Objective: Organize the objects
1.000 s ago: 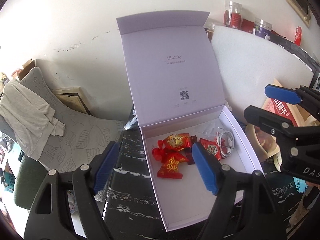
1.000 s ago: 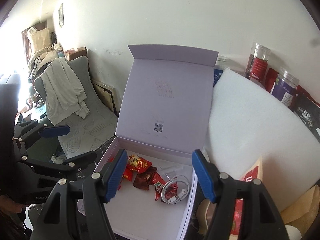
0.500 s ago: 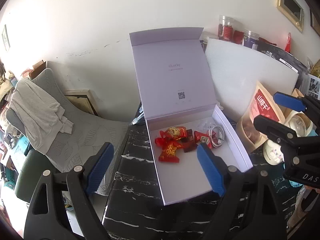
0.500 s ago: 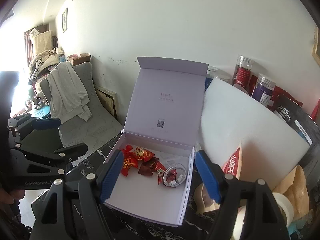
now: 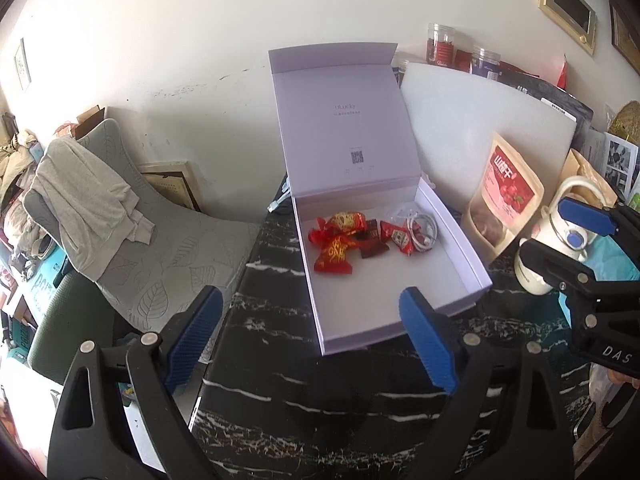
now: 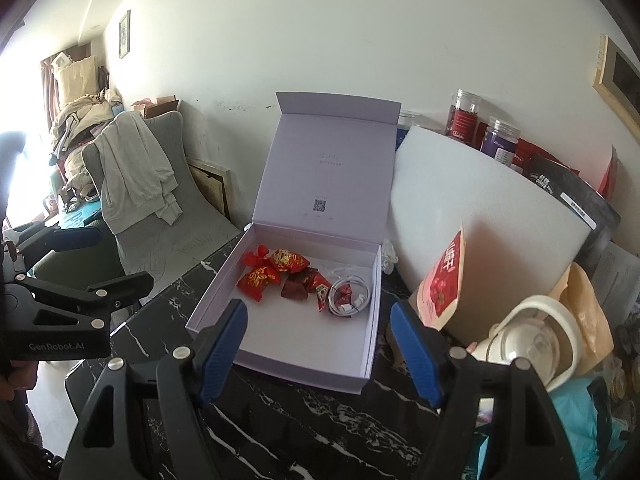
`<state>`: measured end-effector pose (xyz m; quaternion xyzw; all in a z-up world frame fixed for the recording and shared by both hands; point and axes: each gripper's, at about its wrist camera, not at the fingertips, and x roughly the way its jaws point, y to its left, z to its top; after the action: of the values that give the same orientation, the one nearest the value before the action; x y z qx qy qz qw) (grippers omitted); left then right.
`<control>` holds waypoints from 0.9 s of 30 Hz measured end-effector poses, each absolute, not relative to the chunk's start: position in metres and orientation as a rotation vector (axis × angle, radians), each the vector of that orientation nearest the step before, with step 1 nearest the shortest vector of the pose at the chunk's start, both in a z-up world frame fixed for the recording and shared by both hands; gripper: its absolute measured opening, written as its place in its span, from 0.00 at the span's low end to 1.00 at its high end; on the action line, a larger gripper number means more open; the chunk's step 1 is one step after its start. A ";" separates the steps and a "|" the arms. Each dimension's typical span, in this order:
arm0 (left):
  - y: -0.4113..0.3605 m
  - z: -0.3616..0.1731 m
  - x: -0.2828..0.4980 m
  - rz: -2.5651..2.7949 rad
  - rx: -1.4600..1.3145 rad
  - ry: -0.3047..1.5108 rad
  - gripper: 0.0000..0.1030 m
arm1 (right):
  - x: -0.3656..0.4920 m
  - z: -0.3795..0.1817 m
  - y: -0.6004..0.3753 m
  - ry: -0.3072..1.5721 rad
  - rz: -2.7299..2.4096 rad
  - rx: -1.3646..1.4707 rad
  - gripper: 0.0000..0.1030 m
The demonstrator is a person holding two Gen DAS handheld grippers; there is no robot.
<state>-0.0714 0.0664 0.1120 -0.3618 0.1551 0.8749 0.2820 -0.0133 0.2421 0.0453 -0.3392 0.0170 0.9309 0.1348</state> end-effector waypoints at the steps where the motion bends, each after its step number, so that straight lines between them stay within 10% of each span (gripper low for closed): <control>1: 0.062 0.110 -0.067 2.346 -0.972 0.411 0.87 | -0.008 0.043 0.238 0.041 2.697 -0.985 0.73; 27: 0.018 0.052 -0.011 2.323 -1.075 0.393 0.87 | 0.048 -0.020 0.213 0.123 2.643 -1.080 0.73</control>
<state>-0.0109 0.0182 0.0515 -0.3993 0.1461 0.8632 0.2723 0.0479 0.2130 -0.0204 -0.3741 0.0426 0.9156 0.1412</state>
